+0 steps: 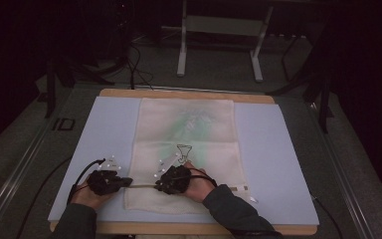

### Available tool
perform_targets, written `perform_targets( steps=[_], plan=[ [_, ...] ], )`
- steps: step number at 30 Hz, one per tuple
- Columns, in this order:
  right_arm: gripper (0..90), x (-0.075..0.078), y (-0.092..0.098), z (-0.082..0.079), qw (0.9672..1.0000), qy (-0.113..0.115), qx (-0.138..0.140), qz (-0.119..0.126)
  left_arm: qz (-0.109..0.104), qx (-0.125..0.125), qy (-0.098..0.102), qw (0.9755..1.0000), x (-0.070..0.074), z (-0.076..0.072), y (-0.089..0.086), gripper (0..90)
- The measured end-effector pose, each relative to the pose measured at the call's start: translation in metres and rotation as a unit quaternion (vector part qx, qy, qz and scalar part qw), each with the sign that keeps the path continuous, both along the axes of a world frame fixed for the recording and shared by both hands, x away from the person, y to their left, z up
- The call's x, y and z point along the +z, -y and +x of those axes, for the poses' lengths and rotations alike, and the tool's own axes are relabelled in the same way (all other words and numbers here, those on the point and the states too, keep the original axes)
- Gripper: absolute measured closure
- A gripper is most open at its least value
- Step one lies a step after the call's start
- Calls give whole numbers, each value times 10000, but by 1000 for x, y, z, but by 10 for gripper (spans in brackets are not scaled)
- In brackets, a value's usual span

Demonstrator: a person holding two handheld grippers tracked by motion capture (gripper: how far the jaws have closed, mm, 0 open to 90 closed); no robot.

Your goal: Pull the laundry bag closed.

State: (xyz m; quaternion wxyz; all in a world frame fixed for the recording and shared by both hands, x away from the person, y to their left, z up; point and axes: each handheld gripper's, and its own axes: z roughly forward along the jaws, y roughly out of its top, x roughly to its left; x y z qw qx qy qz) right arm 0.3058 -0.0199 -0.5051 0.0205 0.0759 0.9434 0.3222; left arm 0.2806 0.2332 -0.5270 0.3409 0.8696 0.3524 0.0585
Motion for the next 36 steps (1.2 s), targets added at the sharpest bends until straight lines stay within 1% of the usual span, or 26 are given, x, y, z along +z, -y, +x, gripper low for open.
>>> perform_targets(
  steps=[5,13,16,18,27,35,36],
  plan=[
    [823,0,4,1,10000,-11,9,15,63,-7,28,10000,1,-1,1,899],
    [823,0,14,1,10000,-23,-38,-1,73,-11,35,10000,1,-1,2,899],
    [823,-1,15,2,10000,-14,-34,6,82,-6,34,10000,1,-1,2,899],
    [823,-1,20,2,10000,-33,-39,1,69,-6,33,10000,1,-1,2,899],
    [823,0,30,2,9999,-76,-65,-23,71,-15,34,10000,1,-1,1,899],
    [823,1,37,2,10000,-51,-66,20,71,-11,30,10000,1,-1,1,899],
    [823,2,38,2,9999,-77,-92,12,70,-13,31,10000,1,-1,1,899]
  ],
)
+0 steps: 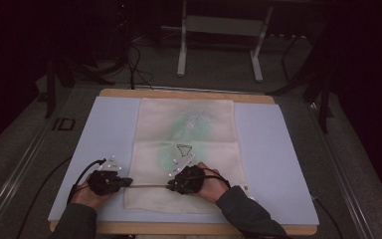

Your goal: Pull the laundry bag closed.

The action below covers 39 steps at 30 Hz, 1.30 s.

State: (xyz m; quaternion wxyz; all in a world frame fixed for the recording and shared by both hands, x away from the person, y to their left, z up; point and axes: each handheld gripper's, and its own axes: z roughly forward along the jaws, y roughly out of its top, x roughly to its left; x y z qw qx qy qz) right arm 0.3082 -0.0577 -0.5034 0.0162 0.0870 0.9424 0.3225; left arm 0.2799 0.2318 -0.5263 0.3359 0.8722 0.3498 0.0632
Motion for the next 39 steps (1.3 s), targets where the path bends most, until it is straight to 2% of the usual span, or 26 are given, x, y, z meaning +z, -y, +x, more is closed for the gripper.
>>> perform_targets(
  steps=[22,39],
  plan=[
    [823,3,25,2,9997,-99,-129,178,0,-14,-7,10000,0,0,0,899],
    [823,4,41,1,9994,-95,-237,213,5,-19,-18,10000,0,1,0,899]
  ],
)
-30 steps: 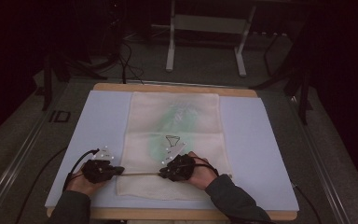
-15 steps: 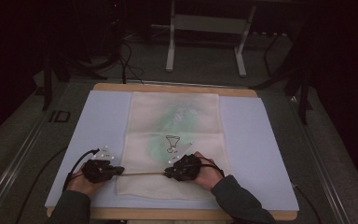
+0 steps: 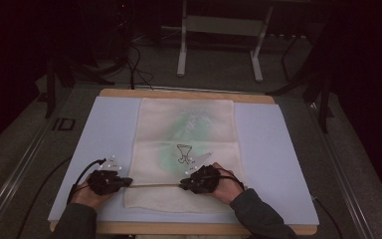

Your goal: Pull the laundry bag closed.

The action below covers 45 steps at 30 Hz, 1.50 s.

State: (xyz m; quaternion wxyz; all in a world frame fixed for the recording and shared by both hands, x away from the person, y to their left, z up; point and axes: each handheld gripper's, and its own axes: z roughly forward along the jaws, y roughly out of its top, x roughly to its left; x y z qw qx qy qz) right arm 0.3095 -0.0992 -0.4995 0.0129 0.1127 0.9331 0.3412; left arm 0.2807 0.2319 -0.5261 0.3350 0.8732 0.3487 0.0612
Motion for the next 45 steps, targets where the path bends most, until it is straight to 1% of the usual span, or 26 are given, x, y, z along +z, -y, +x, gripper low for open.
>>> perform_targets(
  steps=[5,8,20,24,26,33,38,45],
  plan=[
    [823,0,5,-1,10000,-37,-71,38,6,-6,-4,10000,0,0,0,899],
    [823,-1,6,-1,10000,-19,-63,48,10,-4,-4,10000,0,0,0,899],
    [823,-1,20,-1,9998,-48,-174,111,35,-4,-5,10000,0,0,1,899],
    [823,-1,23,-1,9997,-28,-196,108,34,-4,-6,10000,0,0,1,899],
    [823,0,24,-1,9997,-52,-218,95,33,-6,-7,10000,0,0,1,899],
    [823,-1,34,1,9994,-51,-316,119,30,-9,-8,10000,0,0,1,899],
    [823,-1,36,1,9994,-55,-321,140,36,-8,-8,10000,1,0,1,899],
    [823,-1,42,0,9991,-64,-395,130,41,-11,-6,10000,1,0,1,899]
  ],
)
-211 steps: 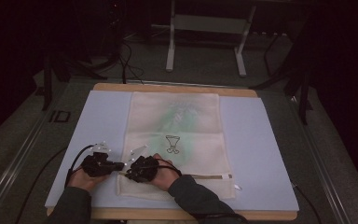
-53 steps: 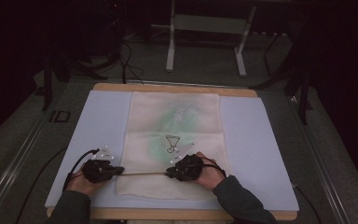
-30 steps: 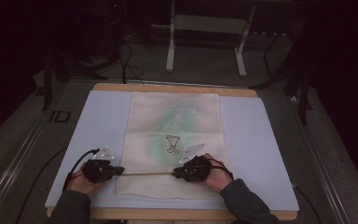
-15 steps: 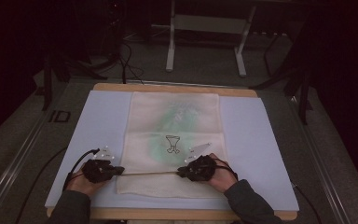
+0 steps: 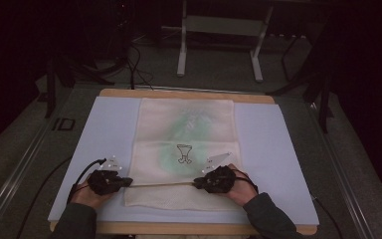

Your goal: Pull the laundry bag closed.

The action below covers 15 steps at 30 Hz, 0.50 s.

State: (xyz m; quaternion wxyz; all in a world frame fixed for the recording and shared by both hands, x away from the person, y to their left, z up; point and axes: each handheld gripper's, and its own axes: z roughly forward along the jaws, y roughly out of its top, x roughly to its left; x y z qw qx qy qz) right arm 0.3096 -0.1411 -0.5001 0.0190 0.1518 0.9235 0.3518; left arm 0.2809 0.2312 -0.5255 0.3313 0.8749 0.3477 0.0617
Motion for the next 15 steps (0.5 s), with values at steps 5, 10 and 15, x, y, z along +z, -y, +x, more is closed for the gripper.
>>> perform_targets(
  steps=[5,10,15],
  plan=[
    [823,0,3,0,10000,4,-19,0,-8,-3,-4,10000,0,0,0,899],
    [823,0,9,-1,10000,9,-49,2,-28,5,-18,10000,0,0,0,899],
    [823,0,13,-1,10000,-15,-93,7,-28,6,-22,10000,0,0,-1,899]
  ],
)
